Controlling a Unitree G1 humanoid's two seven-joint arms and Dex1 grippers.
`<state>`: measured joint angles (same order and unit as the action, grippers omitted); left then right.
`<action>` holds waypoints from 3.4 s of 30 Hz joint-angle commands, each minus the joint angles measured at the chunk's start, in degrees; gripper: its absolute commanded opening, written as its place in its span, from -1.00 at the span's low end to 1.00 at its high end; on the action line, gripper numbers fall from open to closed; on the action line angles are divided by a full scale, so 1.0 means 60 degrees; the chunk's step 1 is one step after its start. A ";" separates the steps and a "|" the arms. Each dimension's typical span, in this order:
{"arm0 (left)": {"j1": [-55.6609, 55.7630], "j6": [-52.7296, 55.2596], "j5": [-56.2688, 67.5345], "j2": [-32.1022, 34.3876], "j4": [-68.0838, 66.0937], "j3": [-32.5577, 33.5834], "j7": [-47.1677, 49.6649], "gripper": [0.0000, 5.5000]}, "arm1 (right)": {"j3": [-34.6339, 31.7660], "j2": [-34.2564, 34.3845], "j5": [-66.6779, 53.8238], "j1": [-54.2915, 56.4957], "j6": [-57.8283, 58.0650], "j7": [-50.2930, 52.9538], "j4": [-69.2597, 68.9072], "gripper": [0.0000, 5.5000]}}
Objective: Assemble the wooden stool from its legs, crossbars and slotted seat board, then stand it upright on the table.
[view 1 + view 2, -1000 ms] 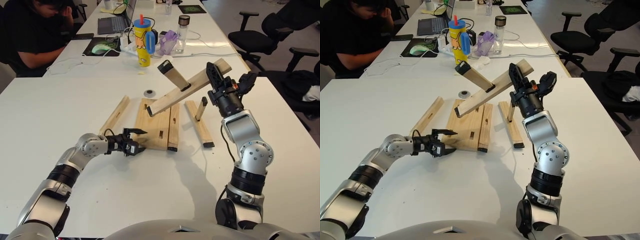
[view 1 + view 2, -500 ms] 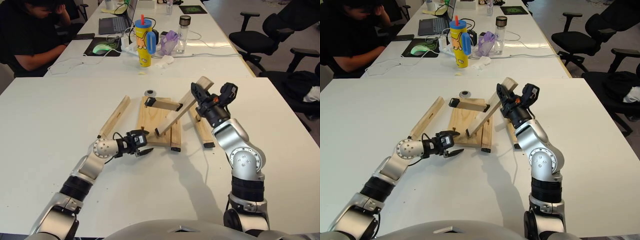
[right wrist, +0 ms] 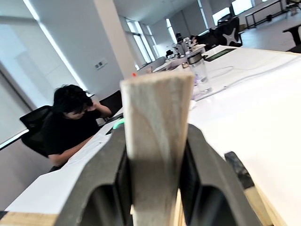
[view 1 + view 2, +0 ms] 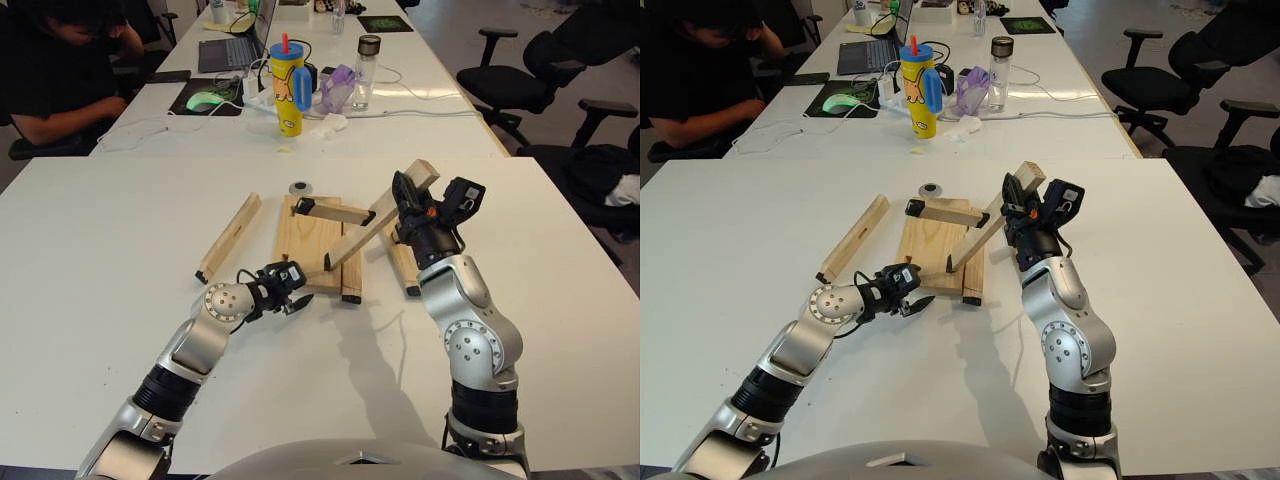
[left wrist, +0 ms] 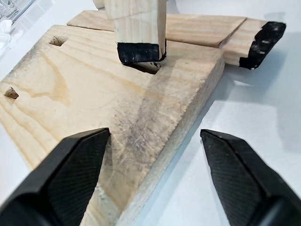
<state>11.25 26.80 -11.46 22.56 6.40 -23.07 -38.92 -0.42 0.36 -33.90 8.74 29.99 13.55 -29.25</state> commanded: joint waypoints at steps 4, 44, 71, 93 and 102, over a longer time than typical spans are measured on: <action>-0.0954 0.1991 -0.0033 0.0002 -0.0775 -0.1167 -0.0489 0.30 | 0.1415 0.0980 0.1919 -0.1055 0.2097 0.2584 -0.0118 -0.63; -0.1547 0.2834 0.0246 -0.1558 -0.0579 -0.0224 0.2326 0.30 | 0.1925 0.0231 0.3073 -0.0137 0.0388 -0.1425 0.1263 -0.27; -0.1524 0.2644 0.0469 -0.1893 -0.1114 -0.0131 0.3135 0.30 | 0.1075 -0.0290 0.2940 -0.1175 0.2855 -0.2171 0.1129 -0.09; -0.1223 0.1954 0.0319 -0.2351 -0.1223 -0.0853 0.3057 0.30 | 0.1573 -0.1005 0.4208 -0.0047 0.4010 -0.2494 0.3294 0.33; -0.0882 0.2271 0.0419 -0.1282 0.0940 -0.0250 0.2257 0.30 | 0.1234 -0.0954 0.4525 -0.0152 0.2635 -0.2508 0.3757 -0.19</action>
<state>6.72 37.94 -9.97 12.91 11.97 -25.45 -23.44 8.08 -5.41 -7.64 8.56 48.04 -2.02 -7.01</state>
